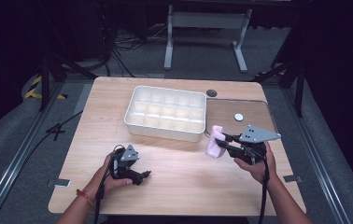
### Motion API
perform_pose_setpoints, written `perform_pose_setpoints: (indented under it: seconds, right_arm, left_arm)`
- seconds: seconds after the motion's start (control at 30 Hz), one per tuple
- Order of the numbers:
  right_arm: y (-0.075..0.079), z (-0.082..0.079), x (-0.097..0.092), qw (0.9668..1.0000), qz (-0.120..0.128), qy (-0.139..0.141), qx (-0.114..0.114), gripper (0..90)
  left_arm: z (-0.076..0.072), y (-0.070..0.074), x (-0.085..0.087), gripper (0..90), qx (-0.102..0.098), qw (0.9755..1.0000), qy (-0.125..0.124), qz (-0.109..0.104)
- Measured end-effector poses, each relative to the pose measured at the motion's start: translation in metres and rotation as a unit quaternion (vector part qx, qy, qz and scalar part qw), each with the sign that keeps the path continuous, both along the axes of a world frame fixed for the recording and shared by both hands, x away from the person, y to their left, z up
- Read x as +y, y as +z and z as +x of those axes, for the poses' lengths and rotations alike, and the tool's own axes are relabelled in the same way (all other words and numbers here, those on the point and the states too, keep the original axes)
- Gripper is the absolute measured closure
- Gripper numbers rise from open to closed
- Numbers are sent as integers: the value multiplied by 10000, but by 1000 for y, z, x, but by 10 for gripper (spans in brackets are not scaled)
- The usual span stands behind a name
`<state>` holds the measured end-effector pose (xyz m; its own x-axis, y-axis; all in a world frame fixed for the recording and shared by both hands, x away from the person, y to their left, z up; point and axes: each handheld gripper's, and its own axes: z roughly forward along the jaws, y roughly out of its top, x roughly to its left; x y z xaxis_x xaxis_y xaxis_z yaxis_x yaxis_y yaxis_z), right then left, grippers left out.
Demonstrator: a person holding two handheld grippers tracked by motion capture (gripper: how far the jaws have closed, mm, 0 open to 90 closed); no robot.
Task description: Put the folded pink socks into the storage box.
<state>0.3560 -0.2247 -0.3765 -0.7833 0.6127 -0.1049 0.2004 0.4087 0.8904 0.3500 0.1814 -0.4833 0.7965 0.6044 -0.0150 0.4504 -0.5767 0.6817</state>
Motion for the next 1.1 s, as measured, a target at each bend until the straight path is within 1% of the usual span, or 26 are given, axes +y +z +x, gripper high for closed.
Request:
perform_pose_setpoints:
  seconds: [0.23, 0.27, 0.43, 0.47, 0.63, 0.7, 0.77, 0.8, 0.87, 1.03, 1.1]
  right_arm:
    - [9, 8, 6, 10000, -37, 11, -83, 727]
    - [11, 11, 8, 10000, -15, 17, -92, 728]
    - [13, 16, 11, 9999, 2, 6, -123, 727]
    - [13, 18, 12, 9999, -8, 16, -170, 727]
    - [15, 26, 17, 9999, 41, 26, -147, 726]
    - [18, 33, 21, 9998, 47, 27, -171, 726]
    - [18, 34, 21, 9998, 48, 22, -182, 726]
    - [20, 38, 24, 9998, 7, 8, -210, 726]
    - [21, 39, 25, 9998, 16, 12, -194, 726]
    - [23, 47, 31, 9996, -103, -36, -249, 726]
    - [23, 50, 33, 9996, -95, -24, -249, 727]
  left_arm:
    - [0, 0, 0, 100, -12, 10000, -2, -5]
    - [0, 0, 0, 100, -13, 10000, -1, 0]
    - [0, 0, 0, 100, -14, 10000, -3, -8]
    - [0, 0, 0, 100, -10, 10000, -4, -6]
    - [0, 0, 0, 101, -10, 10000, 2, 4]
    - [0, 0, 0, 101, -15, 10000, -2, -8]
    - [0, 0, 0, 100, -8, 10000, 2, -3]
    - [0, 0, 0, 100, -11, 10000, 0, -5]
    - [0, 0, 0, 100, -15, 10000, -2, -3]
    - [0, 0, 0, 101, -15, 10000, -3, -2]
    - [0, 0, 0, 100, -14, 10000, -2, -1]
